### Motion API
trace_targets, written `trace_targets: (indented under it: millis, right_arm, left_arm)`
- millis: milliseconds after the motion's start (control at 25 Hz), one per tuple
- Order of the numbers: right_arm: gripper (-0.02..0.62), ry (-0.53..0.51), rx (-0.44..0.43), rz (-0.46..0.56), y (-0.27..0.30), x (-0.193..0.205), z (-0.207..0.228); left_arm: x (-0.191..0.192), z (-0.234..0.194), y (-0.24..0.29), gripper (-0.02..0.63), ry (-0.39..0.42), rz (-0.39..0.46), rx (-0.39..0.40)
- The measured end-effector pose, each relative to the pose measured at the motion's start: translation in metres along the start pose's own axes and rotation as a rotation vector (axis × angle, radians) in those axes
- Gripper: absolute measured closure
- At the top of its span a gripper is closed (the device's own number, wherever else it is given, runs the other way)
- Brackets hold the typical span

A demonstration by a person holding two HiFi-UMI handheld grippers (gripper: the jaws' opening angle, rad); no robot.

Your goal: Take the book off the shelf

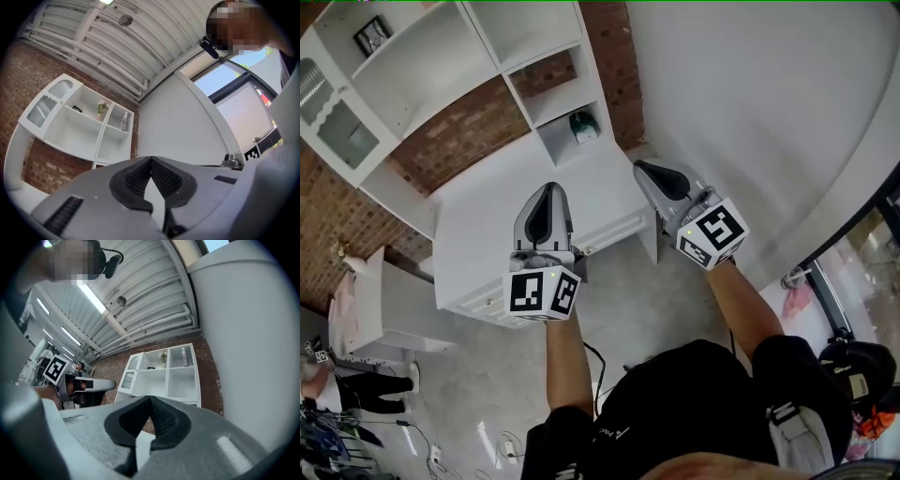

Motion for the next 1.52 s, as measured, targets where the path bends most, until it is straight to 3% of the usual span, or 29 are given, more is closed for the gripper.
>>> trace_targets:
  millis: [440, 720, 1000, 1320, 1520]
  right_arm:
    - [0.595, 0.005, 0.018, 0.019, 0.061, -0.019, 0.012]
    - [0.595, -0.038, 0.001, 0.06, 0.117, -0.009, 0.05]
    - [0.595, -0.056, -0.031, 0.116, 0.193, 0.005, 0.128]
    - [0.595, -0.109, -0.08, 0.169, 0.297, -0.008, 0.224]
    - [0.595, -0.138, -0.13, 0.177, 0.355, -0.018, 0.265]
  left_arm:
    - [-0.017, -0.067, 0.026, 0.607, -0.075, 0.055, 0.002]
    - [-0.008, -0.111, 0.076, 0.607, -0.056, 0.051, -0.023]
    - [-0.013, -0.166, 0.177, 0.577, 0.025, 0.047, -0.063]
    - [-0.069, -0.24, 0.325, 0.469, 0.156, 0.05, -0.134]
    - [-0.097, -0.282, 0.402, 0.405, 0.166, 0.043, -0.17]
Point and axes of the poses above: the fingertips, and each gripper's own axes: y forward along the fingers, z to its right, x out of its underside, the point moved 1 cm from there along -y, backward along the fingers, and after that the axes turned 13 degrees about x, right-handed, at the moved point
